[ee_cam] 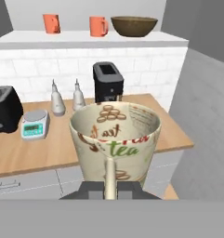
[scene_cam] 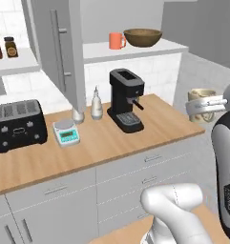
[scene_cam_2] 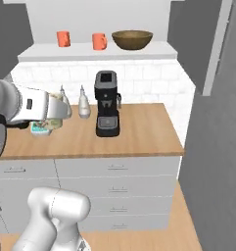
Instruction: Gather all objects into one cabinet and sort the glasses and bowls to opposite sides.
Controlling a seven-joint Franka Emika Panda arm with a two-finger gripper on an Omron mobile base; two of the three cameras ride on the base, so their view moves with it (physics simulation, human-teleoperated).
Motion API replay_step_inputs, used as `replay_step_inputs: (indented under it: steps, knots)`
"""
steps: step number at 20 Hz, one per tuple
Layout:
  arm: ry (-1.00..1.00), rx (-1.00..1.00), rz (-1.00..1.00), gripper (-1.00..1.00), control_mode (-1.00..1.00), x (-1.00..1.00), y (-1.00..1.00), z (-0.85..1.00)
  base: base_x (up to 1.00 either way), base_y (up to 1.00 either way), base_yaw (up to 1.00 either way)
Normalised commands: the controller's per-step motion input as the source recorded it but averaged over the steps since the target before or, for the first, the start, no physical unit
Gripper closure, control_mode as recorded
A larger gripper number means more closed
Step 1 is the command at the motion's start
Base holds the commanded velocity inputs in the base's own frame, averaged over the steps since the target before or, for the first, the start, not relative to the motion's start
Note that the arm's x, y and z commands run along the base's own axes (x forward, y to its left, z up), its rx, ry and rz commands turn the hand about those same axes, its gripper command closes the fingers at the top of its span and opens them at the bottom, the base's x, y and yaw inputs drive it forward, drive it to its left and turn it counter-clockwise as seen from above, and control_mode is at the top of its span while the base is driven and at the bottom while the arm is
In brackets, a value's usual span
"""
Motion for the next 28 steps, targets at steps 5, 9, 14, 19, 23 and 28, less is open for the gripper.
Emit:
replay_step_inputs:
  steps: [5, 9, 14, 19, 23, 28]
  knots:
    - [0.0, 0.0, 0.0, 1.0, 1.0, 0.0, 0.0, 0.0, 0.55, -0.42, 0.47]
    - [0.0, 0.0, 0.0, 1.0, 1.0, 0.0, 0.0, 0.0, 0.38, -0.07, 0.48]
    - [0.0, 0.0, 0.0, 1.0, 1.0, 0.0, 0.0, 0.0, 0.32, 0.0, 0.19]
    - [0.0, 0.0, 0.0, 1.0, 1.0, 0.0, 0.0, 0.0, 0.58, 0.0, -0.02]
    - [0.0, 0.0, 0.0, 1.0, 1.0, 0.0, 0.0, 0.0, 0.54, 0.0, -0.08]
    - [0.0, 0.0, 0.0, 1.0, 1.0, 0.0, 0.0, 0.0, 0.38, 0.0, -0.13]
